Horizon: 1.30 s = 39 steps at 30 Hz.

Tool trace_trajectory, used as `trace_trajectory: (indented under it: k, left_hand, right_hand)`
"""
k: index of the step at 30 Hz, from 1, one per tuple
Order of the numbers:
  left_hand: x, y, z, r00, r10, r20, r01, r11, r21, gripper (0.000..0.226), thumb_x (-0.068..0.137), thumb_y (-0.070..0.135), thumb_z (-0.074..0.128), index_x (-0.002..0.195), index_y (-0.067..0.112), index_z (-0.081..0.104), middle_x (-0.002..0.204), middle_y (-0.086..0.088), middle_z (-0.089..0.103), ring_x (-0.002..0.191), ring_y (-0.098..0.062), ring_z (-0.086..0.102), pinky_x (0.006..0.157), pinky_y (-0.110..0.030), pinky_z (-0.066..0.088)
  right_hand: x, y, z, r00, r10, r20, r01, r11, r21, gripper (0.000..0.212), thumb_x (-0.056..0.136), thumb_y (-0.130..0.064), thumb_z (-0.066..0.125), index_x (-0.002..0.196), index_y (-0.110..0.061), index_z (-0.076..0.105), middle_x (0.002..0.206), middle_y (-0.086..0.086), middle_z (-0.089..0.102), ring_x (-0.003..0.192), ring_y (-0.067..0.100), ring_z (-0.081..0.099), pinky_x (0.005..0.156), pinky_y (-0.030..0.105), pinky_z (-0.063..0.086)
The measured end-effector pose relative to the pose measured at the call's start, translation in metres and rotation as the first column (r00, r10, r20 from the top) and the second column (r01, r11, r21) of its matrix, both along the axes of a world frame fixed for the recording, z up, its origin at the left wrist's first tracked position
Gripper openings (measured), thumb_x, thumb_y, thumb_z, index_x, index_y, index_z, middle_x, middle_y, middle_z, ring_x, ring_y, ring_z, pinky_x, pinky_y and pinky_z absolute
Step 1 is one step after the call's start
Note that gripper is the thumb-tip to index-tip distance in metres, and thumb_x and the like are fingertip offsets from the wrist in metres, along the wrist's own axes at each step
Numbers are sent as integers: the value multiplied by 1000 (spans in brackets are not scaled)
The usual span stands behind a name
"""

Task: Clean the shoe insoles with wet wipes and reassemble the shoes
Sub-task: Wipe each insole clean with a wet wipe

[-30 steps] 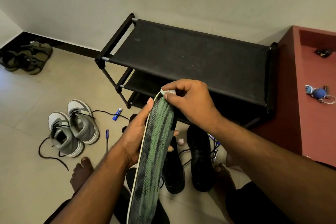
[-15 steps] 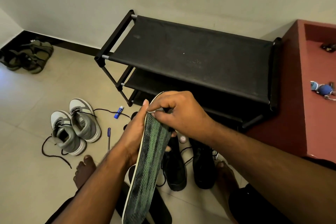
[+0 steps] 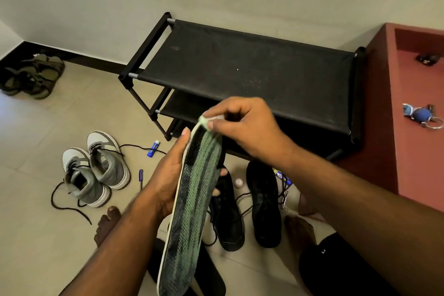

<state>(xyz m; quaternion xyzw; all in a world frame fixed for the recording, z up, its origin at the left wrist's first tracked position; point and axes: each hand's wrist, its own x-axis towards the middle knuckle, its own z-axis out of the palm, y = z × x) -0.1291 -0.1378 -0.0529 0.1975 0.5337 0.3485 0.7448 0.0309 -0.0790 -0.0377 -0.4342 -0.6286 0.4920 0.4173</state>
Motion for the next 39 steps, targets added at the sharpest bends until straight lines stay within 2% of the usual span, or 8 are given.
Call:
trace_trajectory:
  k: [5, 12, 21, 24, 27, 30, 36, 39]
  left_hand:
    - [5, 0, 0, 1000, -12, -17, 12, 1000, -12, 65, 95, 62, 39, 123, 9, 65, 107, -24, 70, 94, -43, 70, 60, -45, 58]
    - [3, 0, -2, 998, -31, -53, 32, 999, 36, 60, 97, 60, 38, 126, 14, 63, 111, -29, 68, 87, -38, 72, 64, -46, 58]
    - [-2, 5, -7, 998, 24, 66, -23, 1000, -17, 62, 97, 58, 38, 100, 5, 71, 74, -20, 70, 56, -29, 66, 53, -38, 57]
    - [-3, 8, -10, 995, 33, 93, -32, 999, -9, 64, 97, 58, 39, 100, 4, 73, 81, -21, 71, 64, -30, 70, 59, -37, 58]
    - [-3, 11, -14, 996, 20, 86, -19, 1000, -13, 65, 94, 64, 37, 119, 12, 67, 103, -21, 71, 87, -41, 69, 70, -49, 56]
    - [-1, 12, -14, 994, 32, 106, -27, 998, -50, 69, 91, 67, 39, 121, 11, 66, 108, -19, 69, 93, -42, 66, 71, -52, 55]
    - [0, 13, -16, 977, 41, 210, -32, 998, -47, 66, 88, 67, 44, 93, 9, 75, 87, -15, 66, 78, -25, 64, 76, -38, 50]
    - [2, 9, -17, 985, -22, 172, 27, 999, -27, 73, 90, 71, 42, 103, 7, 74, 90, -19, 68, 78, -30, 64, 72, -43, 53]
  right_hand:
    - [9, 11, -10, 968, -151, 201, 112, 975, 190, 12, 78, -5, 75, 88, -13, 77, 88, -5, 71, 84, 4, 65, 77, 17, 49]
    - [-6, -11, -13, 969, 20, 245, -67, 981, 183, 17, 80, -3, 70, 93, -13, 77, 94, -5, 71, 89, 3, 66, 80, 19, 53]
    - [-16, -28, -10, 927, 270, 261, -312, 940, 139, 19, 77, -2, 72, 94, -11, 76, 90, -4, 75, 85, 3, 68, 80, 21, 54]
    - [-11, -19, -4, 929, 316, 190, -319, 948, -15, 17, 78, -3, 75, 93, -11, 76, 87, -3, 74, 79, 4, 68, 72, 25, 57]
    - [2, 0, 0, 992, 117, 53, -113, 991, -71, 12, 78, -2, 76, 89, -9, 74, 84, 4, 72, 74, 9, 65, 68, 27, 54]
    - [11, 6, -2, 993, 39, 112, -42, 999, 20, 10, 78, -4, 75, 85, -12, 74, 82, -3, 71, 73, 8, 65, 68, 24, 53]
    - [-8, -17, -13, 910, 198, 364, -317, 899, 302, 17, 77, -3, 67, 90, -11, 73, 87, -4, 67, 82, 7, 62, 73, 32, 53]
    - [-5, -14, -18, 905, 121, 408, -278, 894, 352, 15, 78, -6, 65, 91, -13, 70, 88, -4, 65, 82, 8, 61, 70, 35, 54]
